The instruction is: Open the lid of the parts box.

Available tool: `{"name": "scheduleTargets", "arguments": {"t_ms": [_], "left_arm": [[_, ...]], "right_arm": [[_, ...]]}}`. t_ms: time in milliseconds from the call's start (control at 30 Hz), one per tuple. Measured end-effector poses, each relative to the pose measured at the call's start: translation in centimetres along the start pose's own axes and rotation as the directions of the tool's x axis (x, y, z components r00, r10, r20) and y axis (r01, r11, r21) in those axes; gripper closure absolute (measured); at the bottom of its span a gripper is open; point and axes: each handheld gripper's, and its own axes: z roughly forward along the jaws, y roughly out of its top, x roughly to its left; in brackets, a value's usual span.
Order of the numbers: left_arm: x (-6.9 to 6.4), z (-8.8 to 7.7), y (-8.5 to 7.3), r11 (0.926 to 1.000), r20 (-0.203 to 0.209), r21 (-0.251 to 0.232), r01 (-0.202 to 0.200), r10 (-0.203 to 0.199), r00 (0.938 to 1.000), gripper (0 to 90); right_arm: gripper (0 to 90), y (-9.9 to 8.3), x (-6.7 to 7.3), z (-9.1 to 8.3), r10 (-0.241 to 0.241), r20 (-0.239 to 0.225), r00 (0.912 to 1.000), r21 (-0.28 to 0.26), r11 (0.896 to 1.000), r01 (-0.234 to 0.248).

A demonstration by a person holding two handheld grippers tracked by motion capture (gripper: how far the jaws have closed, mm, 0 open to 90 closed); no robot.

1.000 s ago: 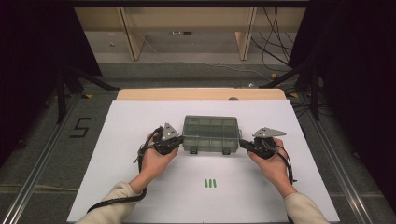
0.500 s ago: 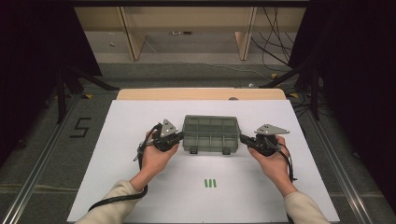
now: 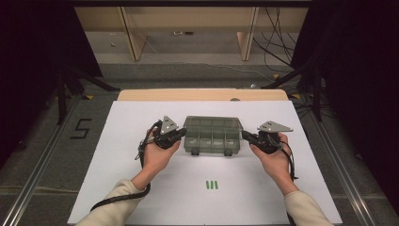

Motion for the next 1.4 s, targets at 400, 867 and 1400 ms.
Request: {"name": "scheduleTargets", "arguments": {"t_ms": [400,867,1400], "left_arm": [[0.0,0.2,0.9,0.9991,0.003,-0.041,0.011,-0.011,0.9999,90.0],[0.2,0.3,1.7,0.9964,-0.001,-0.080,0.029,-0.029,0.9996,90.0],[0.3,0.5,2.3,0.9938,-0.007,-0.103,0.041,-0.042,0.9991,90.0]], "right_arm": [[90.0,0.7,0.3,0.2,-0.014,0.013,0.9998,-0.027,1.000,0.014],[90.0,1.6,0.3,0.2,0.008,0.024,0.9997,-0.024,1.000,-0.007],[90.0,2.4,0.4,0.4,0.004,0.043,0.9991,-0.064,0.998,-0.002]]}}
